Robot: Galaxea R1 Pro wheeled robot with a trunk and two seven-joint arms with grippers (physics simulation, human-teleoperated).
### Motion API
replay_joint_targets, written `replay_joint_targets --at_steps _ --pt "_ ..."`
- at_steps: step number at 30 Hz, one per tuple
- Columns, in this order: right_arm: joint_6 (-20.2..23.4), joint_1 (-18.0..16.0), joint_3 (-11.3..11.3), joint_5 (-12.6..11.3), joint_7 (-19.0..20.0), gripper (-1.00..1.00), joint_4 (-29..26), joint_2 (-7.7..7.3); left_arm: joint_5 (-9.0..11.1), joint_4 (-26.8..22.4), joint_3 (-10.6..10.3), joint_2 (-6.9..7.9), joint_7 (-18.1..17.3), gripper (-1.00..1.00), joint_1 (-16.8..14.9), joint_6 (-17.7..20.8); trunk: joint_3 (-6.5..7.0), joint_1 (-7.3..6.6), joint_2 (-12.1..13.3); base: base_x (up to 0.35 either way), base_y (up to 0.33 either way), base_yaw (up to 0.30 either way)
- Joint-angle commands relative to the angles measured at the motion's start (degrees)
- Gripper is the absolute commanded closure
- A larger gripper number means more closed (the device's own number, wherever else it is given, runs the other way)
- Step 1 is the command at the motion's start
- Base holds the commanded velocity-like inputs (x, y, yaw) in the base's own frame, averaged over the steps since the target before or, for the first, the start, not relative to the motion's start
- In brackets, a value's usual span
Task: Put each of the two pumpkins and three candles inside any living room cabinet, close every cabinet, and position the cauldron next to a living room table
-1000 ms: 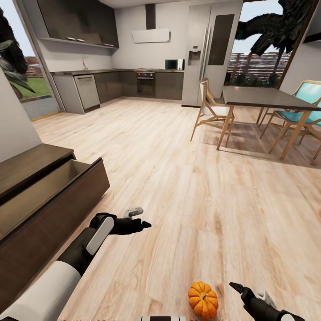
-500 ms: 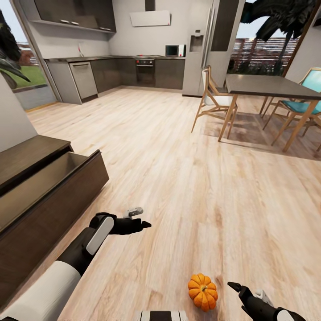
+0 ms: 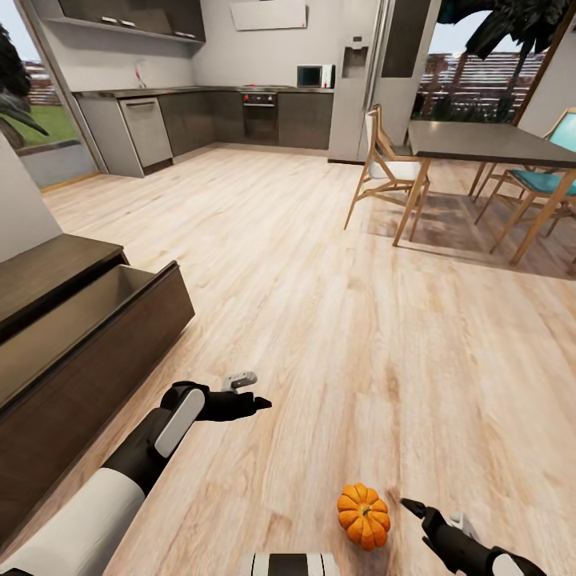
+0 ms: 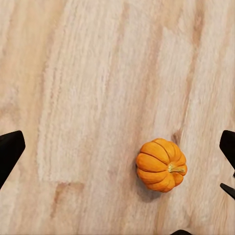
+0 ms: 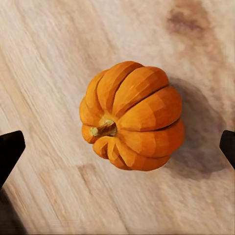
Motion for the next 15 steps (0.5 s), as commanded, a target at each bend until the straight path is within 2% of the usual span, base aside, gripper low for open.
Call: replay_joint_targets --at_steps 1,4,15 --pt "0.41 -0.02 0.39 -0.23 0.63 -1.00 -0.02 0.01 0.19 -0.05 -0.13 0.05 0.15 -1.00 -0.03 0.11 -0.04 -0.01 -0.02 0.000 0.000 0.000" --pt "0.35 -0.02 1.00 -0.24 1.13 -1.00 -0.03 0.01 0.19 -0.05 -0.13 0.06 0.15 -1.00 -0.03 0.11 -0.04 -0.01 -0.02 0.000 0.000 0.000" --pt "-0.18 -0.02 1.64 -0.30 1.93 -1.00 -0.10 0.00 0.19 -0.05 -0.14 0.06 0.15 -1.00 -0.03 0.11 -2.48 0.27 -0.16 0.000 0.000 0.000"
